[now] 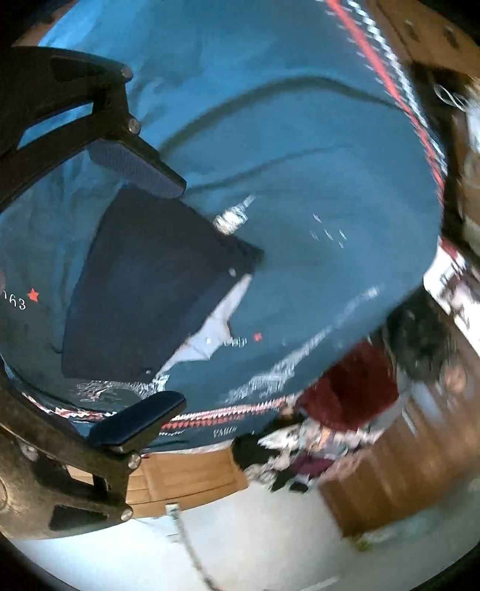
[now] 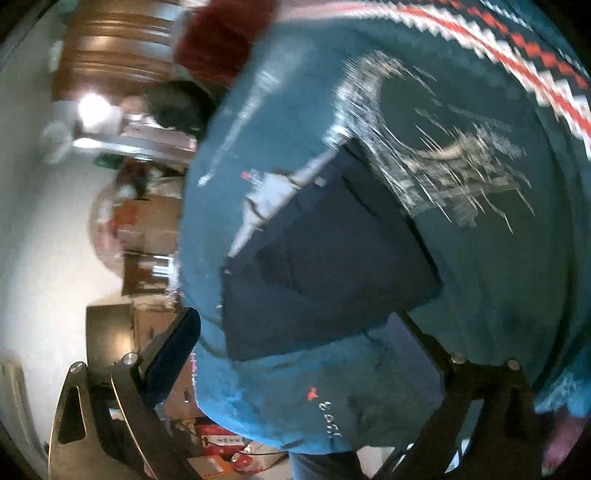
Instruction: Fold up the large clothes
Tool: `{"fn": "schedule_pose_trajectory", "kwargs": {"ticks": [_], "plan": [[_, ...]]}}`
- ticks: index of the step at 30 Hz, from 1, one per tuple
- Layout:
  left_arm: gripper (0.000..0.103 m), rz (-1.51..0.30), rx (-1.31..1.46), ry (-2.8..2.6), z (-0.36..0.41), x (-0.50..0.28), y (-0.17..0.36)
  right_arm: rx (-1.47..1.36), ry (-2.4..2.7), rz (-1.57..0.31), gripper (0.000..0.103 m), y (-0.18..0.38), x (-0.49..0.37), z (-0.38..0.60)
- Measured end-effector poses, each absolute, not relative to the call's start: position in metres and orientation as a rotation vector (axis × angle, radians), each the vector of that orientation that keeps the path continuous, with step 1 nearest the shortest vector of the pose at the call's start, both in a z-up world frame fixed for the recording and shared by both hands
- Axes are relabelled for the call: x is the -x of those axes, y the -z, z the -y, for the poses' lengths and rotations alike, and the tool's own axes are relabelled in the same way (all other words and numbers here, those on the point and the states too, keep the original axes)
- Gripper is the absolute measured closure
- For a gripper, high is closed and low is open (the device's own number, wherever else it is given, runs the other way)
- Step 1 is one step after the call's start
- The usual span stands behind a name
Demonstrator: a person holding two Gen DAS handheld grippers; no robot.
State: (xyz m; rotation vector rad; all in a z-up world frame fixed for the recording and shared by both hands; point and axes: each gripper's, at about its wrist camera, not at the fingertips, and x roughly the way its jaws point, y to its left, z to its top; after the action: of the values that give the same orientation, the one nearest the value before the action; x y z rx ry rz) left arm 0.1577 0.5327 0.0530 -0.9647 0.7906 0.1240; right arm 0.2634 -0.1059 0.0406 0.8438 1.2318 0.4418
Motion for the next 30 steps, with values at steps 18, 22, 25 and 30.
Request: {"fn": "schedule_pose_trajectory", "kwargs": {"ticks": [18, 22, 25, 30], "plan": [[0.001, -0.832, 0.994, -0.154, -0.541, -0.153, -0.028, -0.769, -0.426, -1.264, 0.000, -0.030, -0.257, 0.098], [0.001, -0.830, 0.992, -0.161, -0.542, -0.153, -0.029, -0.762, -0.429, -1.270, 0.000, -0.028, -0.258, 0.093], [0.001, -0.829, 0.988, -0.169, -0.546, -0.154, -0.028, -0.756, -0.436, -1.271, 0.000, -0.030, -0.259, 0.089], [0.001, -0.833, 0.980, -0.179, -0.549, -0.157, -0.027, -0.744, -0.437, -1.271, 0.000, -0.032, -0.262, 0.085]]}}
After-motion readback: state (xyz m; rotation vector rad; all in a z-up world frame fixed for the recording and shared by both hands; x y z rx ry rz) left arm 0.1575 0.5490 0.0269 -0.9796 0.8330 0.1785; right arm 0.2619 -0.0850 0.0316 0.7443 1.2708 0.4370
